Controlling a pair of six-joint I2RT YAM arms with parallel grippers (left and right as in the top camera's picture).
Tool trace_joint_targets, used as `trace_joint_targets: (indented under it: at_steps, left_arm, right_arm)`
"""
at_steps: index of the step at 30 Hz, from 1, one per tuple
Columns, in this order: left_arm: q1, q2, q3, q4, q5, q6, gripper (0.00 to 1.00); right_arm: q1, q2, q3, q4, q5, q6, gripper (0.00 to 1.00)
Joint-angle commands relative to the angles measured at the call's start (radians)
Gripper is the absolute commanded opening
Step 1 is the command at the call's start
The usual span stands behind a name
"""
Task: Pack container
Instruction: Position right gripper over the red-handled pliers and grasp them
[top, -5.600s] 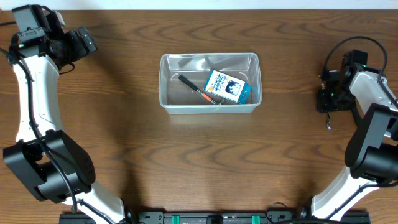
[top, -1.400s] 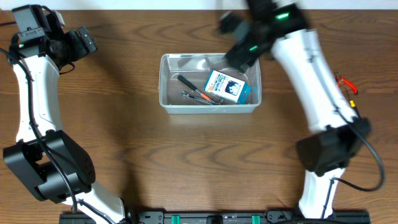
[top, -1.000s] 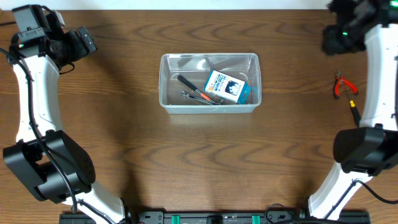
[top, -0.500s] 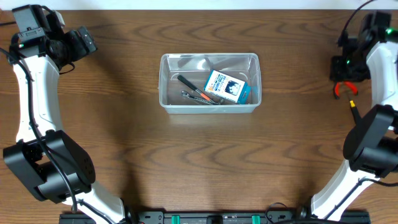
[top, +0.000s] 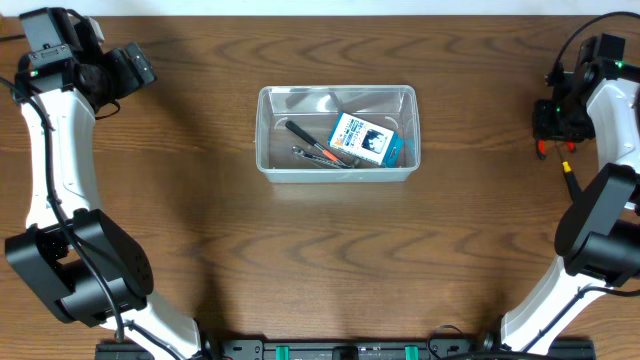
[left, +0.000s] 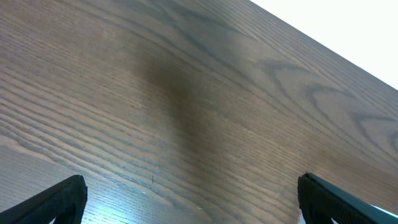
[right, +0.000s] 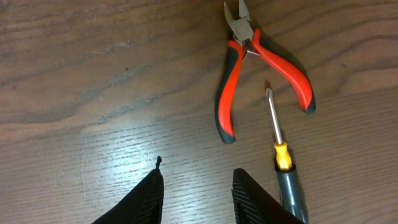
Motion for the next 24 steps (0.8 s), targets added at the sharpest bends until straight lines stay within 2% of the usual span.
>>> trace_joint_targets:
  at_steps: [1, 8, 17, 24]
  left_arm:
    - [0.0, -0.016, 0.016, -0.003, 0.009, -0.005, 0.98]
    - [0.0, -0.016, 0.016, -0.003, 0.009, -0.005, 0.98]
    - [0.0, -0.016, 0.016, -0.003, 0.009, -0.005, 0.98]
    - [0.0, -0.016, 0.016, -0.003, 0.009, -0.005, 0.98]
  right_arm:
    - [-0.016, 0.007, -0.004, 0.004, 0.015, 0.027, 0.36]
    - [-0.034, 0.039, 0.016, -0.026, 0.04, 0.049, 0.37]
    - [-0.052, 0.05, 0.207, -0.125, 0.029, 0.054, 0.36]
    - [-0.056, 0.152, 0.333, -0.211, 0.006, 0.057, 0.36]
